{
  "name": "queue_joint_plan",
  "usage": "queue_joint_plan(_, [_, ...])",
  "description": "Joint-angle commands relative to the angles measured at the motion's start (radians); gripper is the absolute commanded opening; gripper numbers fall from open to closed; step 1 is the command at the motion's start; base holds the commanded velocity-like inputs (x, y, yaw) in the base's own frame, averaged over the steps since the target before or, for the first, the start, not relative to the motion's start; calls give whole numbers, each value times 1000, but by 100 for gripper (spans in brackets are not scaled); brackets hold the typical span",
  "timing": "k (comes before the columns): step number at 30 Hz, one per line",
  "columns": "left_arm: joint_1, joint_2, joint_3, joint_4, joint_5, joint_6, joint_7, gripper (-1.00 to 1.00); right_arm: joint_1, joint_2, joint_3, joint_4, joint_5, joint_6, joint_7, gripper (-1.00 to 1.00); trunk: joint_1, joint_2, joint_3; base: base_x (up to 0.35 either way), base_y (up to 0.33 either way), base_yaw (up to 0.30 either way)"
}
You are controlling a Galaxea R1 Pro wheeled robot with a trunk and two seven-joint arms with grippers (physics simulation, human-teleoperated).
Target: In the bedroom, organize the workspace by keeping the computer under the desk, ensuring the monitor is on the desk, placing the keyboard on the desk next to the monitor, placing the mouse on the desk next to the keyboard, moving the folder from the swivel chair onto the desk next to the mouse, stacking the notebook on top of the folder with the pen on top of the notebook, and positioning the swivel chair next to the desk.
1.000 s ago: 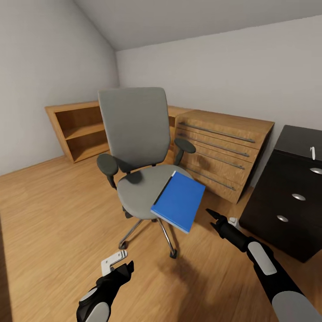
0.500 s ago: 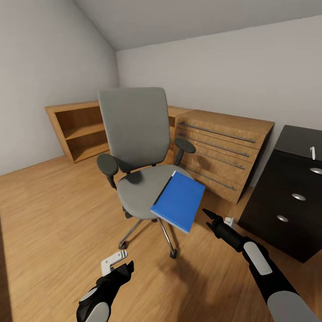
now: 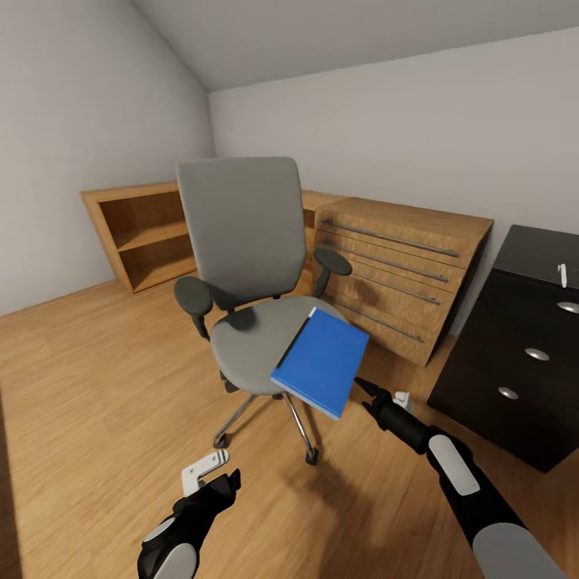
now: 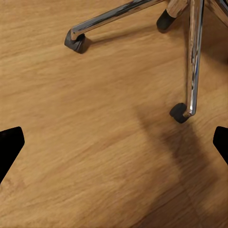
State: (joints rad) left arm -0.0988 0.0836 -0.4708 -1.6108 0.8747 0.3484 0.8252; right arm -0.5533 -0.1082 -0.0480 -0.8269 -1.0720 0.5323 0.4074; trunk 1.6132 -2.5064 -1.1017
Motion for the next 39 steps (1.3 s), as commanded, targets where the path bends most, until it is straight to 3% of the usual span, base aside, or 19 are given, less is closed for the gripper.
queue_joint_plan(1, [-1,1,-2,-1,4,3,7,100,-1,1,0,0,-4,8,0,100,0,0,-1,0,0,0])
queue_joint_plan(20, [-1,1,-2,-1,4,3,8,100,-1,4,6,3,-5,6,-1,100,0,0,-1,0,0,0])
queue_joint_plan(26, [-1,1,-2,-1,4,3,8,100,-1,23,31,4,-2,6,-1,100,0,0,-1,0,0,0])
queue_joint_plan(39, [-1,1,-2,-1,4,3,8,100,-1,33,52,5,-2,6,-1,100,0,0,-1,0,0,0])
